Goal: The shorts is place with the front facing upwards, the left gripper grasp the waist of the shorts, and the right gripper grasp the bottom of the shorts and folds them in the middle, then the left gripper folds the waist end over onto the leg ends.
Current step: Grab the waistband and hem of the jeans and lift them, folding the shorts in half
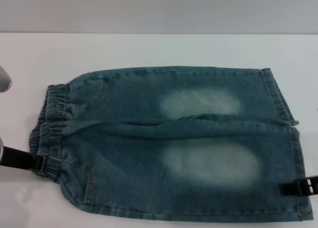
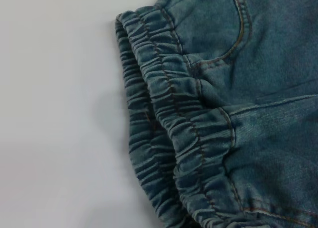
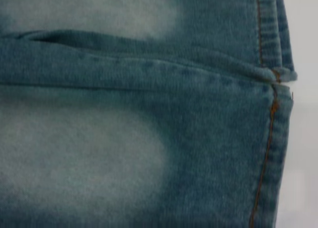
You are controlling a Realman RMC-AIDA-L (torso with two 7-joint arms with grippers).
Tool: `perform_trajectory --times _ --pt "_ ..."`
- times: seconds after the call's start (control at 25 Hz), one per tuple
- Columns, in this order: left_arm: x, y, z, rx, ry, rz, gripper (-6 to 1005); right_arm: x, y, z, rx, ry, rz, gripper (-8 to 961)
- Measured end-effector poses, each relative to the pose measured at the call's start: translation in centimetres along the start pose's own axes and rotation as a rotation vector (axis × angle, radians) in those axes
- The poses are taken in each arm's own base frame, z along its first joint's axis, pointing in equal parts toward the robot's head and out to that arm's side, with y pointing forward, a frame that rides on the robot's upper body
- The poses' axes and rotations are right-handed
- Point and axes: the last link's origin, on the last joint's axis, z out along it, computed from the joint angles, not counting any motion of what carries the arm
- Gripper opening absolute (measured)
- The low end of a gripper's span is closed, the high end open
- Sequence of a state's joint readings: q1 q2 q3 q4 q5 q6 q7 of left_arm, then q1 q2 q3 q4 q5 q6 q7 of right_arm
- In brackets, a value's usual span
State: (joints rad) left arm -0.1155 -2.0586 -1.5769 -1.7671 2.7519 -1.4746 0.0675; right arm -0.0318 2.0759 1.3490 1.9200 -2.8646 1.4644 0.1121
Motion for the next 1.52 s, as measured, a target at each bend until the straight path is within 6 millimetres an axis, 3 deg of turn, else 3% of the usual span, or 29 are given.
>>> perform_trajectory --times 1.2,1.4,1.52 --pt "0.2 0.4 0.0 -0.011 0.000 0.017 34 0.7 0.7 1.0 -0.013 0.056 -0.019 741" --pt "0.2 0.4 0.0 -0.011 0.001 0.018 34 0.6 1.0 0.8 -0.012 0.066 -0.059 666" --pt "0.2 0.4 0.0 -0.011 0.001 0.018 34 0.6 1.3 0.9 -0.013 0.068 -0.077 551"
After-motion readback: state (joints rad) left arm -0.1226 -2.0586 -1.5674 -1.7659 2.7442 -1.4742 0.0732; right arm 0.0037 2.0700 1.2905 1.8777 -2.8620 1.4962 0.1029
